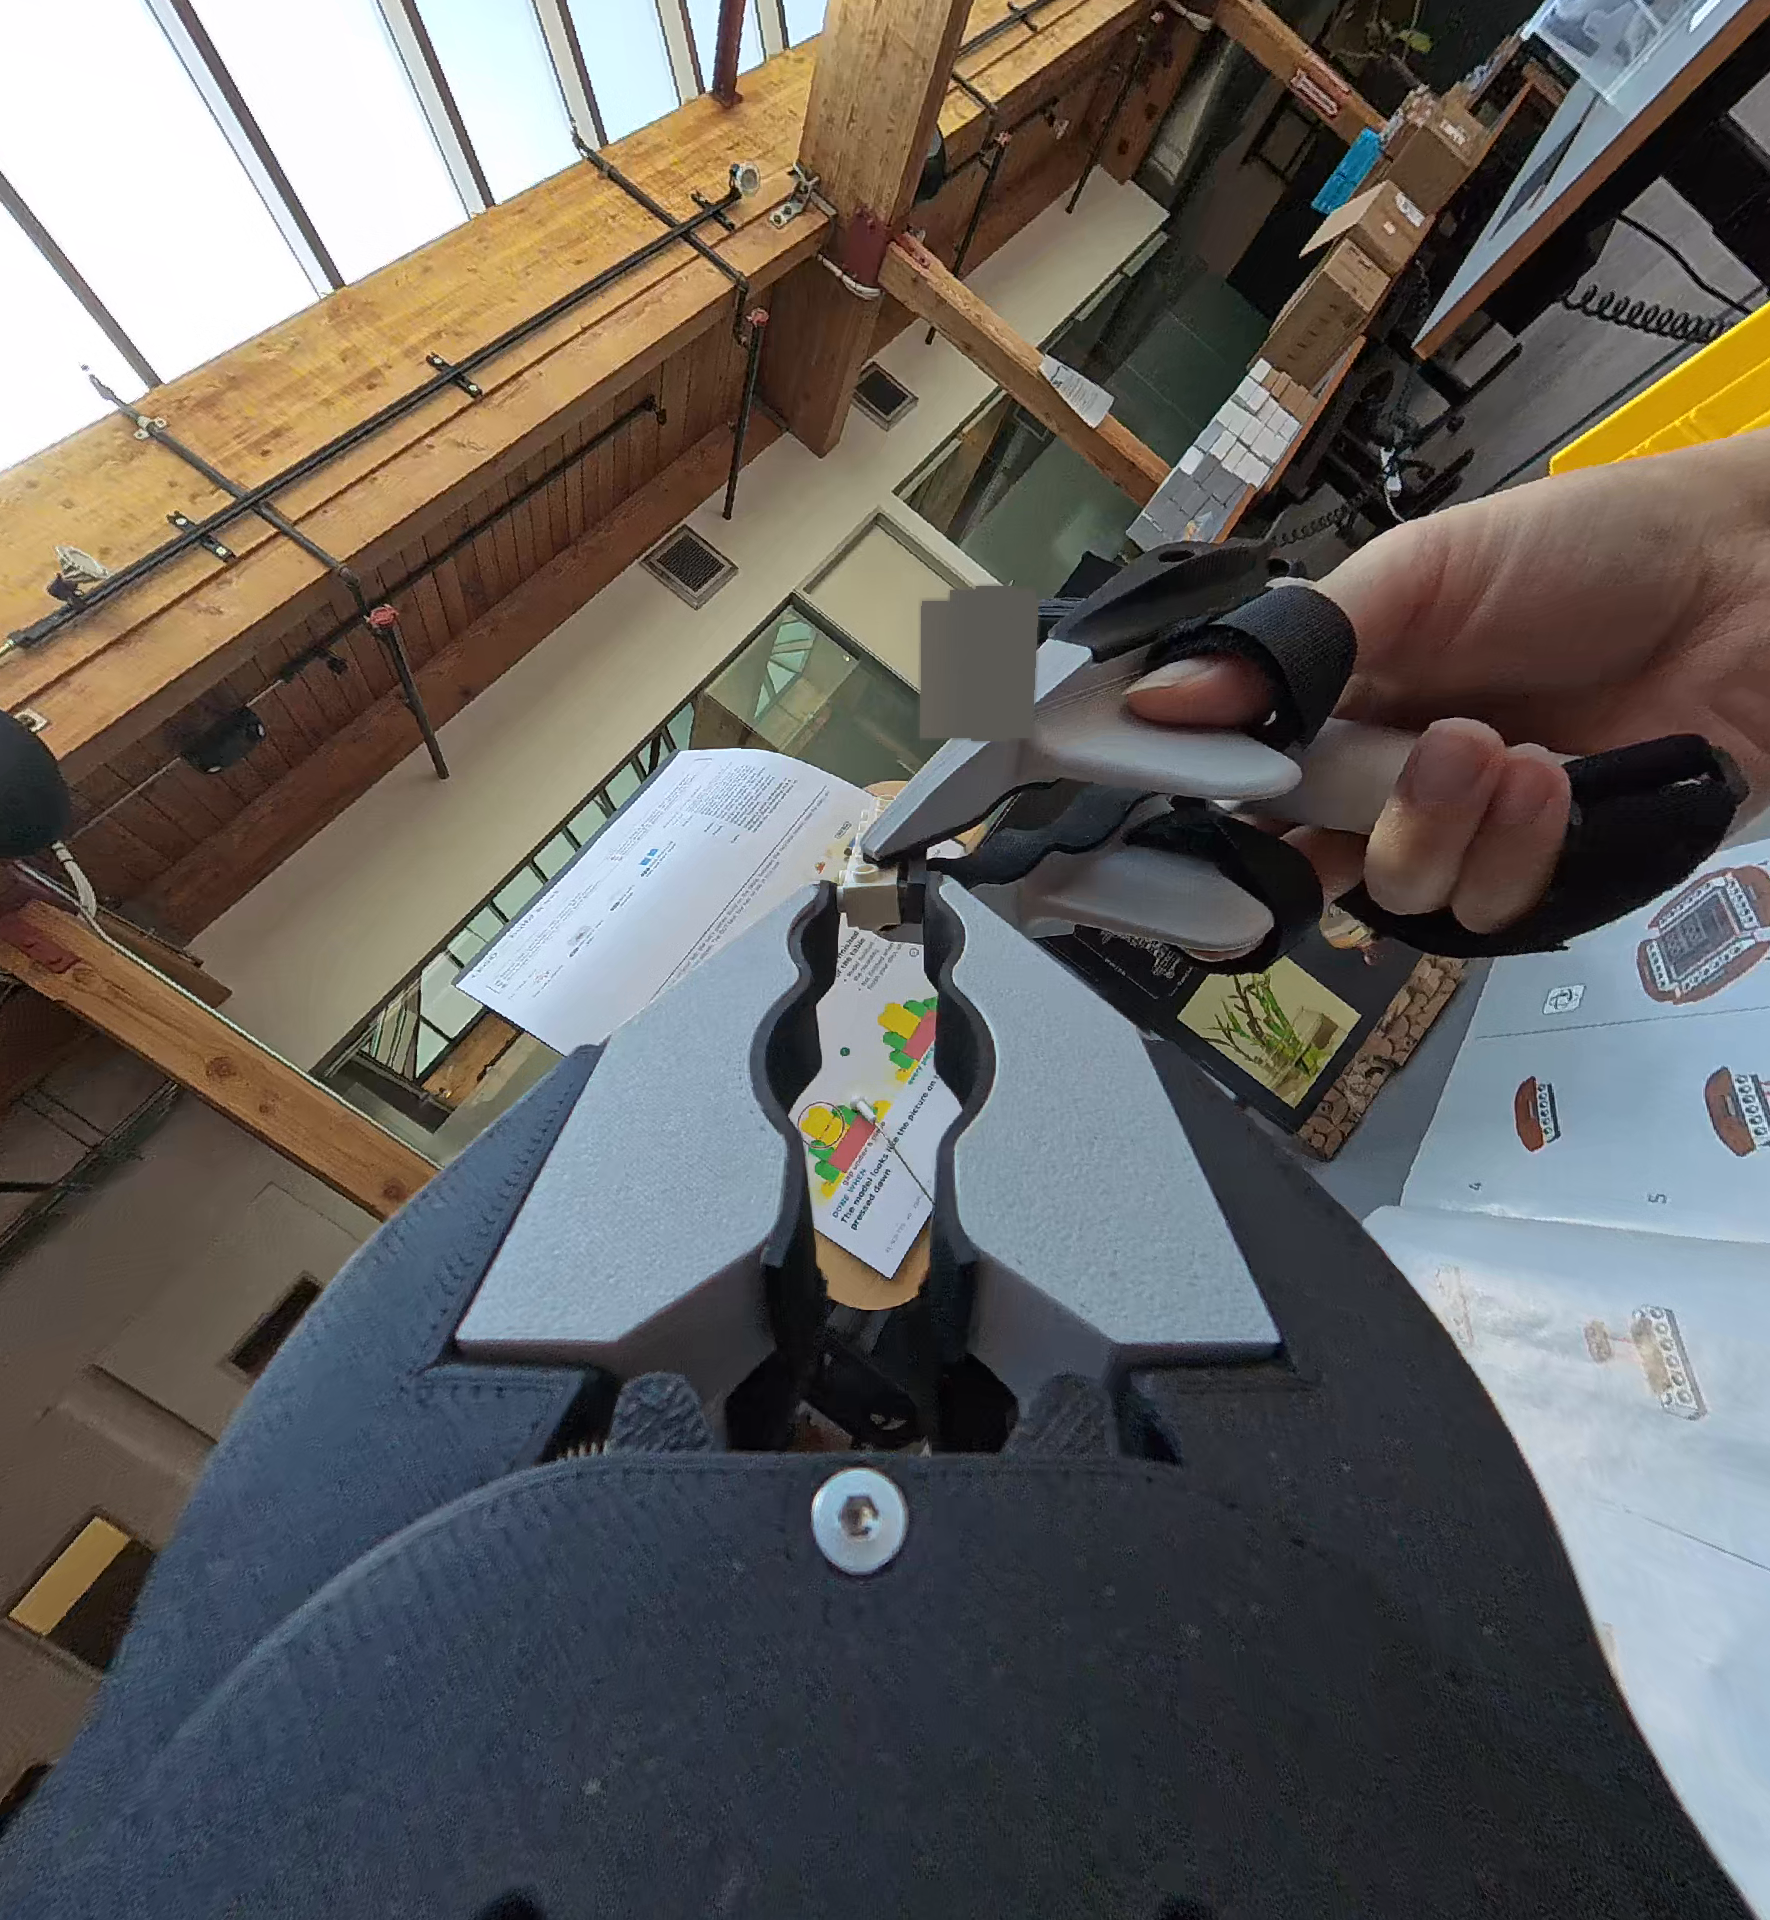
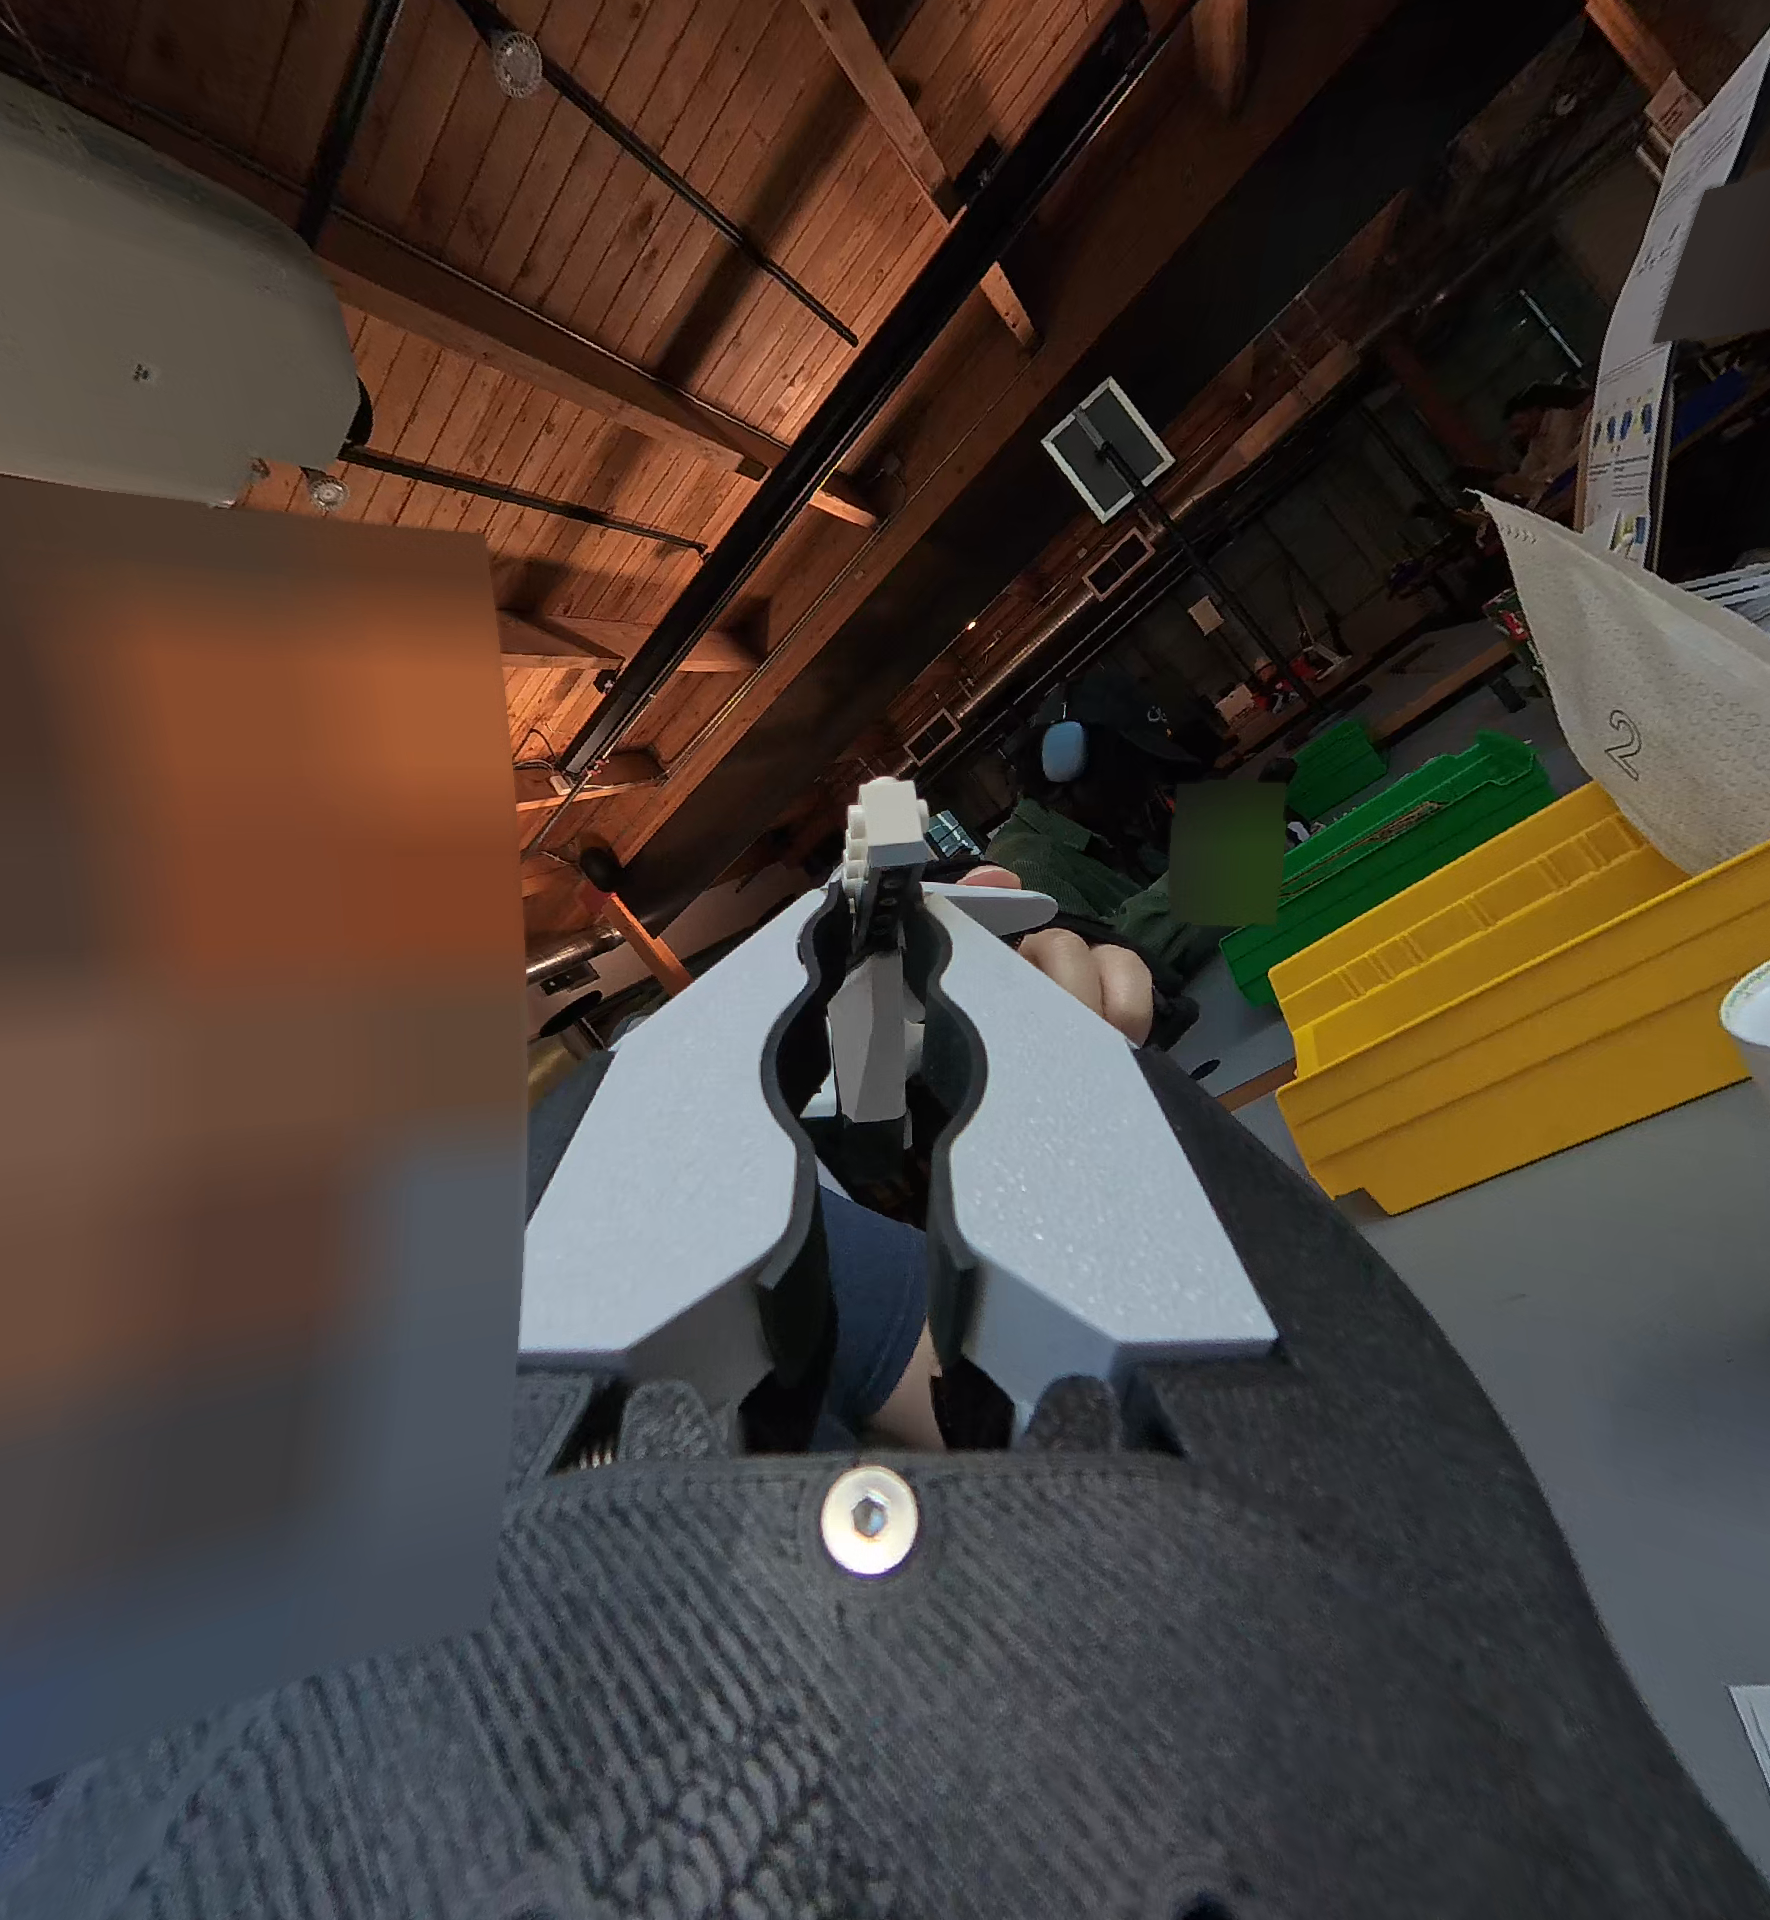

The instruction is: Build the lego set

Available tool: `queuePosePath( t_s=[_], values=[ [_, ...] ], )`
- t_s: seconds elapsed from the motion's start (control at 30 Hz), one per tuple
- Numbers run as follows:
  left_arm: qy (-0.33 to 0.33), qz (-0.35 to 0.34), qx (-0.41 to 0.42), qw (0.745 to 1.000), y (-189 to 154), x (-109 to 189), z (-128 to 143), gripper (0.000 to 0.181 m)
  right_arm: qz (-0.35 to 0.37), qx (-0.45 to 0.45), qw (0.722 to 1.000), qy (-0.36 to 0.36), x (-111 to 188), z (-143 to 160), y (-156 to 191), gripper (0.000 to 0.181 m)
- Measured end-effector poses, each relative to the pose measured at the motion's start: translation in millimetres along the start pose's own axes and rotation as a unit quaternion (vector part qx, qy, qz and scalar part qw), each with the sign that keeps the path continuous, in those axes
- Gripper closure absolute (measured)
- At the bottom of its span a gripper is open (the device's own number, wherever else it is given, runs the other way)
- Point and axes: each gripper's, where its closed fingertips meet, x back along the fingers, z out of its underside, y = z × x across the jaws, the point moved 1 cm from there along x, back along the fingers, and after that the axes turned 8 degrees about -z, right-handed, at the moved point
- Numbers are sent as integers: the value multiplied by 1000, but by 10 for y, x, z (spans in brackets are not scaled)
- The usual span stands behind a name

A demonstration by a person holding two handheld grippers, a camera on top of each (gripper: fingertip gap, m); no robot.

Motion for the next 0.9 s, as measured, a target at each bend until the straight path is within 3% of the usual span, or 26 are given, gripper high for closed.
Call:
queuePosePath(
  t_s=[0.23,0.37,0.47,0.53,0.63,0.7,0.77,0.9],
  values=[
    [-6,30,66,997,21,20,-6,168,26,45,999,15,-10,-7,6,171],
    [-16,39,89,995,47,43,-33,168,49,66,997,17,47,-63,-30,148],
    [-11,69,105,992,33,73,-12,168,59,150,986,35,122,-158,69,125],
    [-3,110,111,988,-43,105,34,168,91,270,954,93,182,-130,146,120],
    [-6,173,114,978,-192,180,65,168,170,465,836,236,298,87,120,121],
    [-5,206,114,972,-280,220,81,168,184,531,770,301,326,235,131,123],
    [-7,231,110,967,-359,258,78,168,188,539,748,339,339,334,134,128],
    [-12,266,102,959,-487,315,47,168,179,533,735,379,344,471,117,144]
  ],
)
